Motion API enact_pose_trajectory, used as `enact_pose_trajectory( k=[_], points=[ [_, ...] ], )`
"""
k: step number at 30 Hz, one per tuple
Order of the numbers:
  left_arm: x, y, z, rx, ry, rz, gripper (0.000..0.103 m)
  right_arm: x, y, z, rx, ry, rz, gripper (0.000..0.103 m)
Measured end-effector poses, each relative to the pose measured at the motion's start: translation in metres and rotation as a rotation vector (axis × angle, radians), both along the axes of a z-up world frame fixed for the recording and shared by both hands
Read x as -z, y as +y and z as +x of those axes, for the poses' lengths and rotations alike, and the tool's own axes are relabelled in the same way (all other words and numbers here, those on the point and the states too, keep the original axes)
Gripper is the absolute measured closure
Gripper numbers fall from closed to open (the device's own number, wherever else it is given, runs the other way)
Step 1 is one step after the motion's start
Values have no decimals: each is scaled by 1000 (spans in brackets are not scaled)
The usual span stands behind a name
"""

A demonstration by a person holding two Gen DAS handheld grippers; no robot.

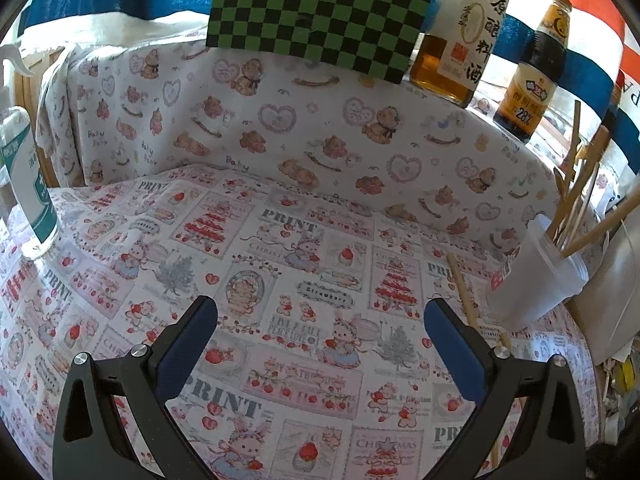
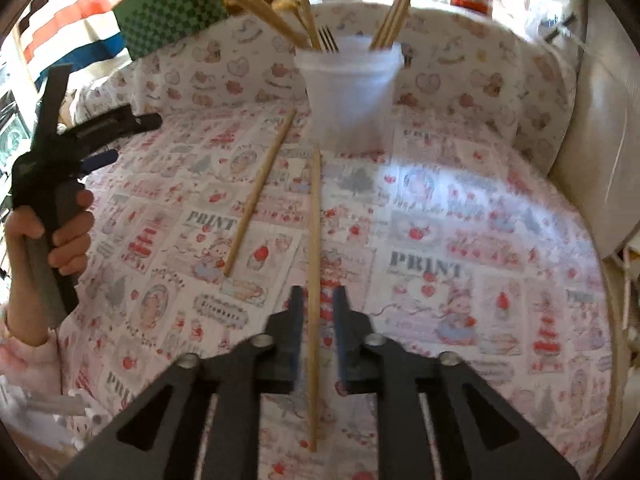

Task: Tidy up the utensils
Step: 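Close the right tool on a wooden chopstick lying beside the cup, then grasp the last chopstick with the left tool while the right tool holds its chopstick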

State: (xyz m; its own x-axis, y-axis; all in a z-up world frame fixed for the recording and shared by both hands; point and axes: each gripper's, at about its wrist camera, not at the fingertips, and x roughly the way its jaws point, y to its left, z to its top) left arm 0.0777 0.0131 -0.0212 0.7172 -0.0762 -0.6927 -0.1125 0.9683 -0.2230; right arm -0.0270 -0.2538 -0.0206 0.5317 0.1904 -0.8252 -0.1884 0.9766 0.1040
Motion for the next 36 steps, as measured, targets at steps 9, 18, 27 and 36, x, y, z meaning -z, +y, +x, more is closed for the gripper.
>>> enact_pose_trajectory(
  k=[9,18,27,36],
  points=[
    [-5,-20,-3,-3,-61,197,0,-27,16,62,-10,-35,12,81],
    [3,-19,2,14,-35,200,0,6,26,123,6,19,4,85],
    [-19,-29,22,24,-24,119,0,25,33,130,-44,7,-38,96],
    [0,-68,92,160,196,-26,36,-11,-36,102,42,-101,134,96]
  ],
)
